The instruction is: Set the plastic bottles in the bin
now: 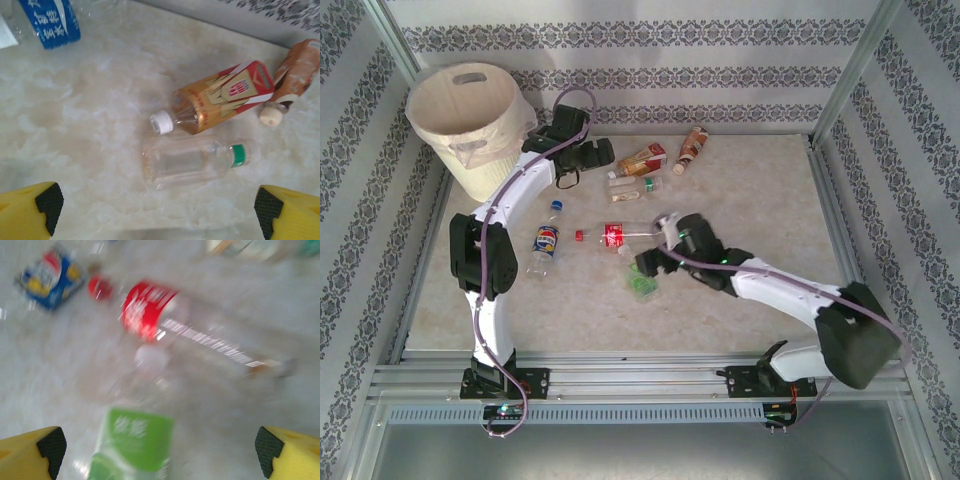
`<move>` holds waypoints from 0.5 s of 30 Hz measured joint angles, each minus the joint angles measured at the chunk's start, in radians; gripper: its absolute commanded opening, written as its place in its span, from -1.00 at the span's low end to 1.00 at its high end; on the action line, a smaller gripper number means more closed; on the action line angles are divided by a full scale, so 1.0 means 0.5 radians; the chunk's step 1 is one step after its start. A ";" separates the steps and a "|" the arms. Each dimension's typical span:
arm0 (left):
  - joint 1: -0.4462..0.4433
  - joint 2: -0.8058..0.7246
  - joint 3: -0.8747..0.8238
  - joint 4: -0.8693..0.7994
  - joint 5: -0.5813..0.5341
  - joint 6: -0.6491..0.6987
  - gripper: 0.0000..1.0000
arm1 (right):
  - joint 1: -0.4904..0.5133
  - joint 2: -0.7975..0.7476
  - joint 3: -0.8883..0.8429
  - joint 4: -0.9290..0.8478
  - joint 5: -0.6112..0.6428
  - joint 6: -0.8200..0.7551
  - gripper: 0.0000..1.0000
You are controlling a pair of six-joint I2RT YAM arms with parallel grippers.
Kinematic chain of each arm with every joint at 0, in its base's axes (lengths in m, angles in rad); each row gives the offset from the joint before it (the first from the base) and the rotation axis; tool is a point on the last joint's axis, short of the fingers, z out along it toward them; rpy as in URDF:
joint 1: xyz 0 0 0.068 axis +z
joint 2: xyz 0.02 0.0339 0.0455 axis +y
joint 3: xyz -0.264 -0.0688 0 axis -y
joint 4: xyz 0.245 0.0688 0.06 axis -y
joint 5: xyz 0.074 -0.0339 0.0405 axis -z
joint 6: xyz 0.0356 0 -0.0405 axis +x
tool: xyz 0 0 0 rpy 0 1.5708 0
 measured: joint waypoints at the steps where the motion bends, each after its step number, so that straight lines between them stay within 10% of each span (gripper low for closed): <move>1: 0.000 -0.008 -0.034 0.000 -0.008 -0.006 0.99 | 0.081 0.060 0.000 -0.009 0.013 -0.013 0.96; 8: 0.000 -0.115 -0.202 0.009 -0.038 -0.028 0.99 | 0.327 0.263 -0.001 -0.085 0.235 -0.023 0.87; 15: 0.000 -0.268 -0.345 0.056 0.004 -0.067 0.99 | 0.394 0.339 -0.002 -0.115 0.425 -0.070 0.20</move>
